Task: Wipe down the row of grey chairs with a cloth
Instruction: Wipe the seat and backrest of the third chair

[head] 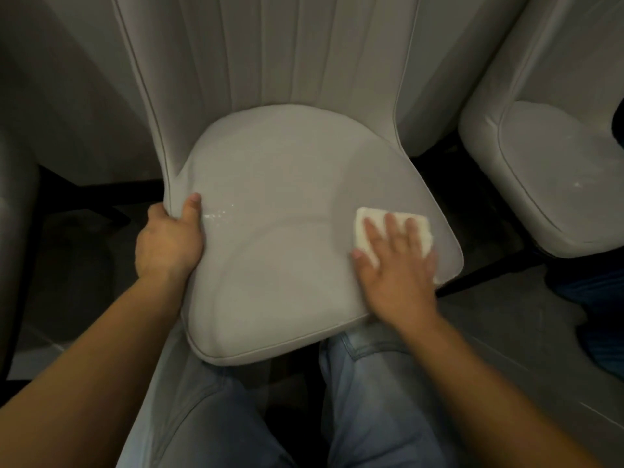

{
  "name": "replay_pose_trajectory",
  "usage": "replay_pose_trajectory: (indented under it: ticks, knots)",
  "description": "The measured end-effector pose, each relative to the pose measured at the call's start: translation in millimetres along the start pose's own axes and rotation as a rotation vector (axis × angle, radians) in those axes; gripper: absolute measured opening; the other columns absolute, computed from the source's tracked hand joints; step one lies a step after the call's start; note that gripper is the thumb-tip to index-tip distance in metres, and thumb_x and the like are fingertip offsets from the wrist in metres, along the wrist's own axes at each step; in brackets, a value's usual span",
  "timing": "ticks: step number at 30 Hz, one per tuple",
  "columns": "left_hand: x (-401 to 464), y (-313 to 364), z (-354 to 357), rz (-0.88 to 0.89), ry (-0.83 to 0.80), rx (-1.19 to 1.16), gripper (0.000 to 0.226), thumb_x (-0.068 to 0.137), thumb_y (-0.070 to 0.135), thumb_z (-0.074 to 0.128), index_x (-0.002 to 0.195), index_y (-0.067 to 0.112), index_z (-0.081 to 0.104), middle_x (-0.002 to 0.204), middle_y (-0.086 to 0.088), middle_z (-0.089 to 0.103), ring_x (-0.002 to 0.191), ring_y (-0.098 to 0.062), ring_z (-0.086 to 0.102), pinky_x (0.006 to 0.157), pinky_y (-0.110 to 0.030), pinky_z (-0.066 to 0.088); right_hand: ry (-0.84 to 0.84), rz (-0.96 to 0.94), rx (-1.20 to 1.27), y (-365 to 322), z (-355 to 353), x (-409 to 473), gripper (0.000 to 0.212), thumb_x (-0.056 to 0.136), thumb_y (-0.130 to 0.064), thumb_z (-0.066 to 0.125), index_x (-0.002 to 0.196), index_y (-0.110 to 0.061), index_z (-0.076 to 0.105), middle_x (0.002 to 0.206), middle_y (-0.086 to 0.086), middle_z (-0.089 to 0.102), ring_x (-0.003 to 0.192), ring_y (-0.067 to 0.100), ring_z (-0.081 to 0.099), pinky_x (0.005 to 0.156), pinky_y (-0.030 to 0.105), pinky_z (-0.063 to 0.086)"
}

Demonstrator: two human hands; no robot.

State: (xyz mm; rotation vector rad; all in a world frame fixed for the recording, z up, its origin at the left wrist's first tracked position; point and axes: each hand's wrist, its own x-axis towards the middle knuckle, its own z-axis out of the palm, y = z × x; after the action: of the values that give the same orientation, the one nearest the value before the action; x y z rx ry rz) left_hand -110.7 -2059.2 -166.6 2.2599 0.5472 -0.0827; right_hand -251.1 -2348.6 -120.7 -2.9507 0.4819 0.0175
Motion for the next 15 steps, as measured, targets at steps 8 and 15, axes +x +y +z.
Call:
replay_pose_trajectory:
  ticks: [8, 15]
  knots:
    - [3, -2, 1, 0.008, 0.007, 0.021, 0.084, 0.085, 0.077, 0.032, 0.134, 0.010, 0.048, 0.132, -0.024, 0.054, 0.120, -0.045, 0.049, 0.098, -0.050, 0.038, 0.011, -0.457, -0.056, -27, 18, -48, 0.059, 0.097, -0.066, 0.031, 0.151, -0.041, 0.036, 0.162, -0.005, 0.029, 0.152, 0.025, 0.016, 0.116, 0.061, 0.014]
    - [3, 1, 0, 0.014, 0.012, 0.025, 0.080, 0.090, 0.072, 0.031, 0.132, 0.007, 0.048, 0.133, -0.026, 0.053, 0.121, -0.046, 0.048, 0.098, -0.049, 0.037, 0.001, -0.066, 0.017, 87, -16, 21, 0.067, 0.092, -0.067, 0.026, 0.152, -0.037, 0.035, 0.163, -0.002, 0.026, 0.151, 0.025, 0.017, 0.113, 0.059, 0.027]
